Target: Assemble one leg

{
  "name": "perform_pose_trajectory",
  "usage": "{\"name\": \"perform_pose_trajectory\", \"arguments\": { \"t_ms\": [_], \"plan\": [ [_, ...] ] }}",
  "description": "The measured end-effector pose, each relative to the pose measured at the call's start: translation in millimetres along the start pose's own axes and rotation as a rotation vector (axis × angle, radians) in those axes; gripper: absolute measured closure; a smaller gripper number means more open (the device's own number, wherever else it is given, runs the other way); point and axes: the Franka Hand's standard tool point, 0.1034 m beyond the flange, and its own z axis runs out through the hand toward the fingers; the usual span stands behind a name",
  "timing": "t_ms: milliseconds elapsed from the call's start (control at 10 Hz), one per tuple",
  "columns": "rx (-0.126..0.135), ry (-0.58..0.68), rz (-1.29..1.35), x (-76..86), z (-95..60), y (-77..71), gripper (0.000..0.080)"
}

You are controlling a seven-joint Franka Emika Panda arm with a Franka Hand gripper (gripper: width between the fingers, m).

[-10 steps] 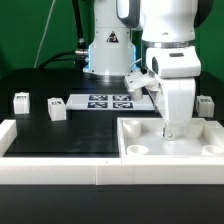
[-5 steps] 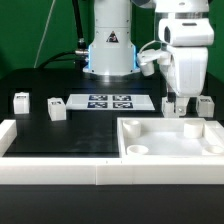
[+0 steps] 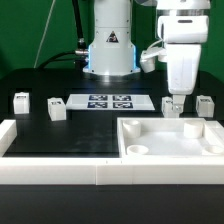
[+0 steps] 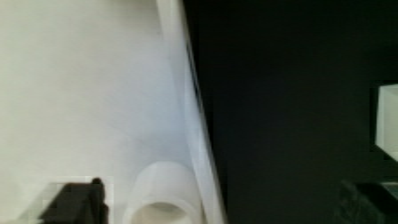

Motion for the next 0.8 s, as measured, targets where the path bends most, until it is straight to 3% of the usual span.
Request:
{"name": "perform_pose_trajectory", "arguments": {
  "t_ms": [100,300,500,800],
  "plan": [
    [-0.004,0.008,0.117,0.5,-0.1,-1.7,0.015],
    [0.009,0.017,0.44,3.5,1.5,-20.1,0.015],
    [0.015,0.023,0.626,16.5,1.7,-30.4,0.015],
    [0.05,0.031,1.024,43.8,2.0,-48.3,0.015]
  ]
}}
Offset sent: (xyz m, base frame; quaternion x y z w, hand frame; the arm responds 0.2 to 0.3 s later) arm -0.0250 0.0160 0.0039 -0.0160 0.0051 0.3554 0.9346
